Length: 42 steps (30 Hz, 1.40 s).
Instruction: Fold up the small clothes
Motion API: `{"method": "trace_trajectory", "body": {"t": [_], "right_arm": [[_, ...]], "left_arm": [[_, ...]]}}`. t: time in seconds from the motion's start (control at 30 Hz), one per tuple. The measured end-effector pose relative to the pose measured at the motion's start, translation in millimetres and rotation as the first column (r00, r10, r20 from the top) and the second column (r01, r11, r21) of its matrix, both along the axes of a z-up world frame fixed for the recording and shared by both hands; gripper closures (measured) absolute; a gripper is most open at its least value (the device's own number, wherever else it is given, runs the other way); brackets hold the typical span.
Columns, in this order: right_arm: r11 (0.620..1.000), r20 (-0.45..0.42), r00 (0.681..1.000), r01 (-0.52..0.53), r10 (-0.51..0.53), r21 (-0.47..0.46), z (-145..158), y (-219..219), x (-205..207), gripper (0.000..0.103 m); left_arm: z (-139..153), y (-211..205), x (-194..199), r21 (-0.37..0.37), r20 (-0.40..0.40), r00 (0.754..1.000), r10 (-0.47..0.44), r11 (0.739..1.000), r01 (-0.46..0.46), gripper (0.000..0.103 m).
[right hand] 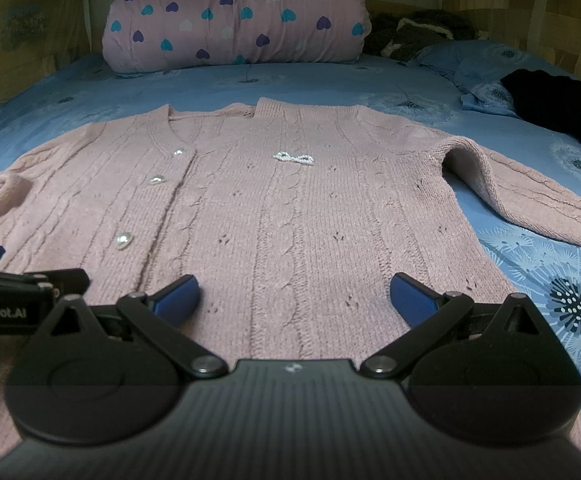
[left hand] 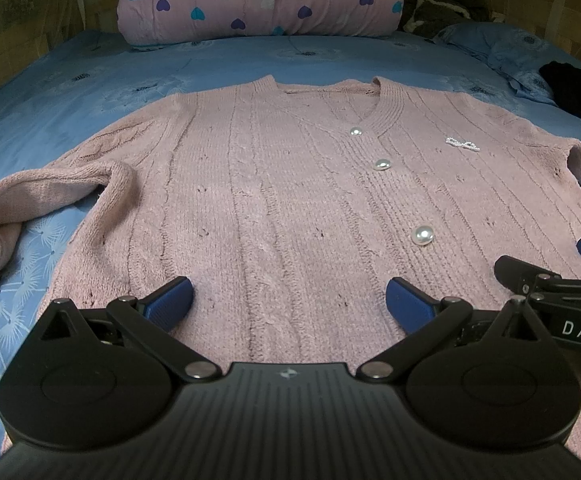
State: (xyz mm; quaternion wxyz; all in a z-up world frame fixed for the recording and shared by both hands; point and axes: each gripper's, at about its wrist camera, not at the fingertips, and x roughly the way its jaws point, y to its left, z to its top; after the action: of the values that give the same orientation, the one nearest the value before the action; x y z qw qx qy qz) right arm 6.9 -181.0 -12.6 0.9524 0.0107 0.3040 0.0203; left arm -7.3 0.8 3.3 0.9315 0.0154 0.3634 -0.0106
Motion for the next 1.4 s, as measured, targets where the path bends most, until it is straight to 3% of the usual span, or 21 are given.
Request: {"method": "trace_trajectory", "body": {"t": [0.53,0.77,0.9,1.17,1.4], "right_arm": [[1.000,-0.007,1.000,-0.005,0.005,0.016,-1,-1,2,0.000],[0.996,-0.027,0.999,-0.026,0.028,0.085,10,-6,0,0.000],[0.990,-0.005,0.999,-0.032,0.033,0.135,26,-12,1,0.000],[0.991,0.057,0.998,-0.028,0.021,0.133,61,-34,12,0.000],[0.995,0.035,0.998,0.041,-0.045,0.095,67,-71,24,0.000]], "left_arm": [[11,0,5,0.007,-0.040,0.999,0.002,1.000,-0.002,0.000],[29,3,9,-0.057,-0.065,0.998,-0.012,0.998,0.009,0.000],[43,-1,13,-0.016,-0.051,0.999,0.002,1.000,-0.002,0.000],[68,-3,36,-0.029,-0.058,0.998,0.008,1.000,-0.010,0.000],[72,-17,57,-0.032,-0.084,0.996,0.019,0.999,-0.022,0.000]]}}
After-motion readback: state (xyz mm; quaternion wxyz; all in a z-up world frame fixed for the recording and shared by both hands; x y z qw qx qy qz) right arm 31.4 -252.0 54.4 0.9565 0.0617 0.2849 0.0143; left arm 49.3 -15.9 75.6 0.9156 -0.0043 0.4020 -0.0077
